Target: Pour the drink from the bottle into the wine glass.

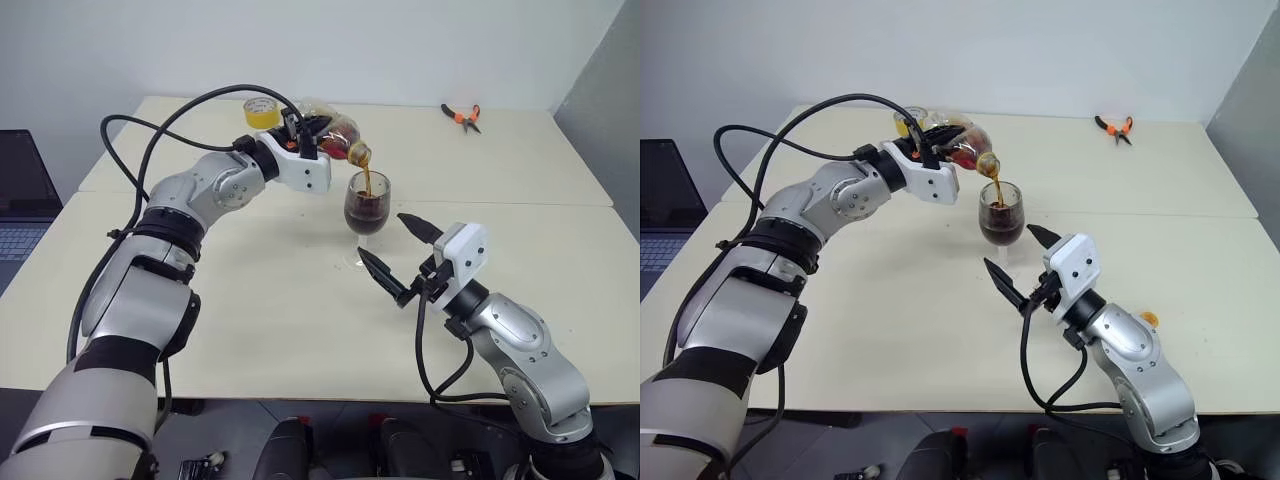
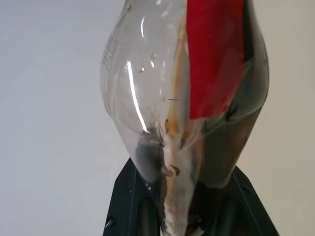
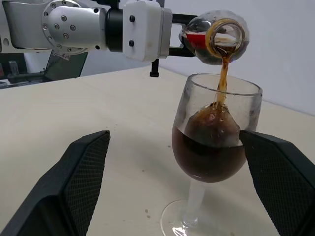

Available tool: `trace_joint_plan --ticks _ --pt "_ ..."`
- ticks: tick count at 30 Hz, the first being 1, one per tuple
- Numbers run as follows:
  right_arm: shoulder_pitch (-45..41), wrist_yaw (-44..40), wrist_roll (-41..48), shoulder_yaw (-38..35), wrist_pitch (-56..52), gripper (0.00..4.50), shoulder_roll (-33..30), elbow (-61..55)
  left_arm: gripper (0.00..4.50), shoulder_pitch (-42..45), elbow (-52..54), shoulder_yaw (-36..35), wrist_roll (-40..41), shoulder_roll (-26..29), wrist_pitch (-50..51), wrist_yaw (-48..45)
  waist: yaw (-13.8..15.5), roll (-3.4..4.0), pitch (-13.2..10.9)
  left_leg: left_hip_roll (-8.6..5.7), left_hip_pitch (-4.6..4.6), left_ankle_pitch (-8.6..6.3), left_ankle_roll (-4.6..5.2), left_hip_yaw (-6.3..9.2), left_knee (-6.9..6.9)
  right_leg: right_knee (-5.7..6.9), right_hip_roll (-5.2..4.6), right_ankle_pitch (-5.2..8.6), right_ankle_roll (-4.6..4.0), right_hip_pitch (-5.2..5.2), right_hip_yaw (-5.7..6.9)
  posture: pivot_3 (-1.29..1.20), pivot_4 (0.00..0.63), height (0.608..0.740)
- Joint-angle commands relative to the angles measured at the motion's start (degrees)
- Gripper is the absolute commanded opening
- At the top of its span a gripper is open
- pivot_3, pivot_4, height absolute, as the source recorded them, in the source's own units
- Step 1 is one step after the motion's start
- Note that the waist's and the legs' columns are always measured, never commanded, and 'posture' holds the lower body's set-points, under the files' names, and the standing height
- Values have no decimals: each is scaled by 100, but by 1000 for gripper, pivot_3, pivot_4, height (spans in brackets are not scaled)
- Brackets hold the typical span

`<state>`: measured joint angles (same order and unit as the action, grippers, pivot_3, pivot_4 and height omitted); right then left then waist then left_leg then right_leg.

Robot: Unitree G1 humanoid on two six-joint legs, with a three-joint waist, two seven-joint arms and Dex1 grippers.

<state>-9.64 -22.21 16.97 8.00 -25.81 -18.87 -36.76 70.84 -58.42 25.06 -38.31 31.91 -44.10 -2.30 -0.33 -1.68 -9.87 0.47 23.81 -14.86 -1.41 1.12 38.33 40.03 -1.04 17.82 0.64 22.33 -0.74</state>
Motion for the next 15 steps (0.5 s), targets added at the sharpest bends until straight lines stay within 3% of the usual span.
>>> trace_joint_plan --ticks 1,11,15 --pt "-41 -42 16 -57 127 4500 7 -106 558 -54 414 -349 497 -33 49 -271 0 0 0 0 0 0 0 0 2 1 0 0 0 0 0 0 150 740" --pt "-92 -209 -79 76 198 4500 -92 -138 558 -546 1029 -599 1006 -110 218 -766 -3 1 1 1 3 0 0 2 20 12 0 0 0 -1 -1 0 150 740" --pt "-215 -247 8 61 27 4500 -163 -336 558 -922 1212 -1182 1962 -365 977 -1247 -4 1 1 1 4 -1 1 2 31 19 0 0 0 -1 -2 0 150 740"
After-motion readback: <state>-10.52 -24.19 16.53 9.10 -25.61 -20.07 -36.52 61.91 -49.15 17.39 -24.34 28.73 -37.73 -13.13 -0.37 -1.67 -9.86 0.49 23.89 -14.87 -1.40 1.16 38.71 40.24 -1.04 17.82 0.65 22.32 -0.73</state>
